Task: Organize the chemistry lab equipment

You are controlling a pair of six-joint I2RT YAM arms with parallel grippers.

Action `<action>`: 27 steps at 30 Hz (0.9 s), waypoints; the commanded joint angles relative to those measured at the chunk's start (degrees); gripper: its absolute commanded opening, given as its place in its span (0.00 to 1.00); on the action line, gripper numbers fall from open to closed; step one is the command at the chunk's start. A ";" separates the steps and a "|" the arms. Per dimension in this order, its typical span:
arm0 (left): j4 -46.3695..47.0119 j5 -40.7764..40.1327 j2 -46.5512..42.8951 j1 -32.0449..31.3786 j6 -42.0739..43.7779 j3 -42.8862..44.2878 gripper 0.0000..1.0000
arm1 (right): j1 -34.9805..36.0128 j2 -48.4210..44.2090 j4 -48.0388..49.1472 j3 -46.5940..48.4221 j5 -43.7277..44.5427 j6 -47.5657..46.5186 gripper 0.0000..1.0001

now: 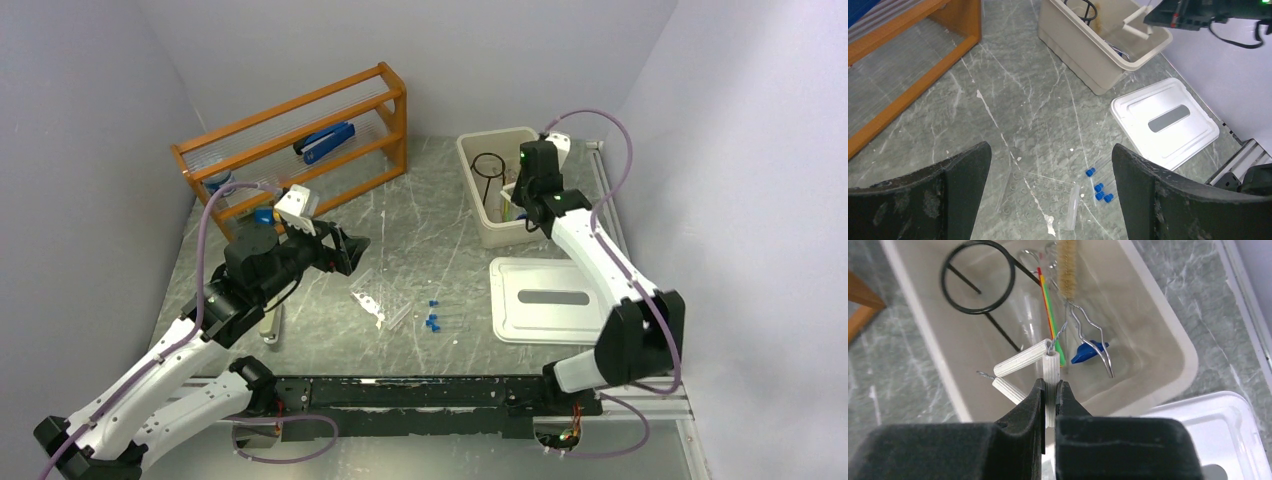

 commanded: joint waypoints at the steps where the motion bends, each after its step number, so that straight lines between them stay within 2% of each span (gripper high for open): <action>1: 0.55 0.94 0.22 0.20 -0.01 0.11 0.94 | -2.15 6.39 1.29 3.58 -6.48 -0.76 0.00; 6: 0.03 -0.73 0.07 0.20 0.31 0.27 0.94 | -2.25 12.55 0.53 5.95 -9.88 -1.01 0.00; 14: -0.14 -0.54 0.33 0.23 0.17 0.34 0.94 | -2.25 16.11 0.53 5.19 -13.78 -1.90 0.00; 27: 0.00 -1.42 -0.76 0.20 -0.50 0.20 0.94 | -2.33 27.22 -1.07 12.36 -16.36 -4.87 0.00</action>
